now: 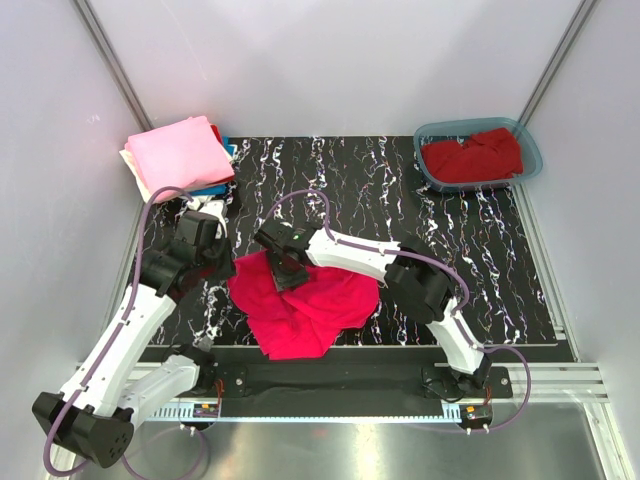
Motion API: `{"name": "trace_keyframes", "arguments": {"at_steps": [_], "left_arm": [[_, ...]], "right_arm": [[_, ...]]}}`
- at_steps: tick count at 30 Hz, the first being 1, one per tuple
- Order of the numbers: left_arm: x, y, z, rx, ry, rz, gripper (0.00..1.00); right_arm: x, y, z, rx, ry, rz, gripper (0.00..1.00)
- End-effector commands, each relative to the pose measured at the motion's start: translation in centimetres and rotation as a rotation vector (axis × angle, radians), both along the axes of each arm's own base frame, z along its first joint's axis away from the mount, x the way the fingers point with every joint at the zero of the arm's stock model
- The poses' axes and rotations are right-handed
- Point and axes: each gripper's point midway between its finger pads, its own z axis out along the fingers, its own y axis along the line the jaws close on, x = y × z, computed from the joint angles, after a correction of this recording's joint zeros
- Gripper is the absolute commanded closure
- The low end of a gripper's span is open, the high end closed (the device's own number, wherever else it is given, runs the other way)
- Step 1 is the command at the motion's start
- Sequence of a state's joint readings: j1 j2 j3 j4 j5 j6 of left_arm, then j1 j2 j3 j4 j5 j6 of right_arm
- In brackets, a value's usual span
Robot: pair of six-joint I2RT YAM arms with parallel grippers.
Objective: Fold and stack the t-shirts
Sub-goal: Flatten the tshirt out
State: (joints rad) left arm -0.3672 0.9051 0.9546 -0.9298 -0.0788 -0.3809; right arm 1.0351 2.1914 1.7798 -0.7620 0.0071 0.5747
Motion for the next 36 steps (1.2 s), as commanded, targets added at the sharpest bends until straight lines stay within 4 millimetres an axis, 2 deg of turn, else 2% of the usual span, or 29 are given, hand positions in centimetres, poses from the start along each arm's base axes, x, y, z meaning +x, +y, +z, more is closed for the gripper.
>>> {"name": "trace_keyframes", "arguments": {"at_steps": [1,5,7,9,10,12,13,15,16,18,19,21,22,23,24,25,26,27,28,29,30,31,33,34,36], "left_arm": [[1.1,-0.2,0.7,-0.010,-0.051,-0.003,1.00],[1.2,-0.1,0.6,-0.005,-0.055,0.004,1.00],[1.2,0.0,0.5,-0.001,-0.055,0.011,1.00],[1.3,0.1,0.5,0.002,-0.056,0.019,1.00],[1.3,0.2,0.5,0.004,-0.059,0.021,1.00],[1.3,0.3,0.6,0.006,-0.061,0.026,1.00],[1.3,0.3,0.7,0.005,-0.064,0.027,1.00],[1.1,0.4,1.1,0.000,-0.074,0.032,1.00],[0.9,0.4,1.8,-0.010,-0.093,0.033,1.00],[0.7,0.5,3.6,-0.030,-0.129,0.036,1.00],[0.4,0.5,5.5,-0.051,-0.175,0.038,1.00],[0.1,0.6,8.0,-0.076,-0.233,0.035,1.00],[-0.1,0.7,9.3,-0.090,-0.265,0.034,1.00],[-0.4,0.8,11.7,-0.110,-0.316,0.035,1.00],[-0.6,0.8,12.9,-0.121,-0.344,0.035,1.00],[-1.0,1.0,14.0,-0.128,-0.362,0.035,1.00],[-1.3,1.1,15.2,-0.138,-0.386,0.035,1.00],[-1.7,1.3,17.6,-0.158,-0.440,0.034,1.00],[-2.2,1.5,18.5,-0.164,-0.458,0.033,1.00],[-2.5,1.5,19.6,-0.169,-0.486,0.024,1.00],[-3.2,1.7,21.8,-0.189,-0.545,0.013,1.00],[-3.8,1.6,23.1,-0.207,-0.585,-0.003,1.00],[-4.8,1.8,25.3,-0.215,-0.667,-0.037,1.00],[-5.9,2.1,27.2,-0.232,-0.741,-0.057,1.00],[-7.1,2.6,28.9,-0.219,-0.815,-0.078,1.00]], "right_arm": [[0.3,-0.2,0.8,-0.007,-0.036,0.000,0.66],[0.4,-0.4,1.4,-0.007,-0.051,0.004,0.83],[0.5,-0.5,1.7,-0.015,-0.057,0.005,0.97],[0.6,-1.1,2.1,-0.030,-0.071,-0.003,1.00],[0.6,-1.3,3.1,-0.022,-0.084,-0.009,1.00],[0.8,-2.7,3.9,-0.053,-0.115,-0.028,1.00],[0.7,-3.1,6.2,-0.023,-0.145,-0.038,1.00],[0.7,-4.9,7.7,-0.041,-0.183,-0.065,1.00],[0.6,-5.6,10.6,0.001,-0.220,-0.084,1.00],[0.5,-7.8,12.8,-0.009,-0.272,-0.117,1.00],[0.1,-9.4,15.8,0.025,-0.307,-0.141,1.00],[0.4,-11.5,19.1,0.043,-0.384,-0.190,1.00],[-0.1,-12.9,22.3,0.100,-0.429,-0.220,1.00],[0.0,-14.8,23.7,0.086,-0.476,-0.256,1.00],[-0.1,-15.9,25.9,0.116,-0.515,-0.283,1.00],[-0.8,-18.3,28.5,0.152,-0.554,-0.319,1.00],[-0.7,-20.1,30.4,0.163,-0.610,-0.368,1.00],[-1.0,-21.5,32.8,0.210,-0.652,-0.410,1.00],[-2.0,-24.1,35.5,0.289,-0.696,-0.462,1.00],[-2.2,-25.7,37.2,0.327,-0.744,-0.497,1.00],[-2.8,-26.9,38.6,0.375,-0.774,-0.507,1.00],[-4.0,-29.3,41.2,0.469,-0.838,-0.510,1.00],[-5.0,-31.5,42.8,0.526,-0.892,-0.508,1.00],[-6.0,-33.5,44.3,0.575,-0.950,-0.493,1.00],[-7.1,-34.9,45.2,0.624,-0.992,-0.467,1.00]]}}
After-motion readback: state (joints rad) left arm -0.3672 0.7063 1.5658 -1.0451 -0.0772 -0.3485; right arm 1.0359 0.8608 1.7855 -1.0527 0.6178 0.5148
